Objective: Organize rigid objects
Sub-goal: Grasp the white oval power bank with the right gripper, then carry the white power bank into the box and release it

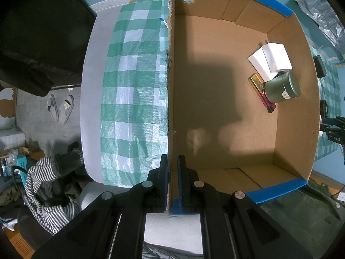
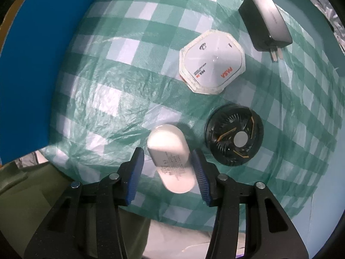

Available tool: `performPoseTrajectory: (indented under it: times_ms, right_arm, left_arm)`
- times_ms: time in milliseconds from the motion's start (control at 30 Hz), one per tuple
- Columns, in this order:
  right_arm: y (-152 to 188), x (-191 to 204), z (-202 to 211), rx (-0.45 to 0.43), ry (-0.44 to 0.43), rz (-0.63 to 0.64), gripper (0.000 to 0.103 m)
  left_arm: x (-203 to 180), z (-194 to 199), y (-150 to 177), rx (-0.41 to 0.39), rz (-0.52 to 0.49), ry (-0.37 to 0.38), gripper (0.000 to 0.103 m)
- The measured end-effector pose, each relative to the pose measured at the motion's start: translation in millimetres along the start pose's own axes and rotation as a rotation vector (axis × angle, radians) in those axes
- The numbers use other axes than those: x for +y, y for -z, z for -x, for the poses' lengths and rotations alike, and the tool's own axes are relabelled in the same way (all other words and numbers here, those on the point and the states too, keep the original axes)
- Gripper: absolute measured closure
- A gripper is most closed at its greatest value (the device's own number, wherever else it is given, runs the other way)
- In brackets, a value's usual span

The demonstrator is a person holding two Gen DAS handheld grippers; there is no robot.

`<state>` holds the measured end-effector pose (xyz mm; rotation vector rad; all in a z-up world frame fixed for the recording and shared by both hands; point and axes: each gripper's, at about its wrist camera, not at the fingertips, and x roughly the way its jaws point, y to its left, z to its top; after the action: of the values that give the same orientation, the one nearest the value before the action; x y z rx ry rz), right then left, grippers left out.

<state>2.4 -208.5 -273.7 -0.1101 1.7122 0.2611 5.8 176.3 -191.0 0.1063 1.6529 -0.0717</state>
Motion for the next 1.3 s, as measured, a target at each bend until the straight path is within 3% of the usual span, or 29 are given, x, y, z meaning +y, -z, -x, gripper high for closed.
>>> performPoseTrajectory:
  times_ms: [167, 700, 1300]
  right_arm:
    - [3.3, 0.6, -12.4, 0.033, 0.006, -0.011, 0.065]
    - [4.3, -11.0, -24.0, 0.023, -0.007, -0.079, 0.066]
    - [-22.6, 21.9, 50.2, -0.056, -0.045, 0.009, 0.066]
  left_arm:
    - [0.1, 0.2, 0.2, 0.0, -0.001, 0.0, 0.096]
    - [-0.8, -0.9, -0.6, 0.004, -0.018, 0.001, 0.096]
    - [-2.5, -1.2, -0.3, 0.005, -0.012, 0.001, 0.096]
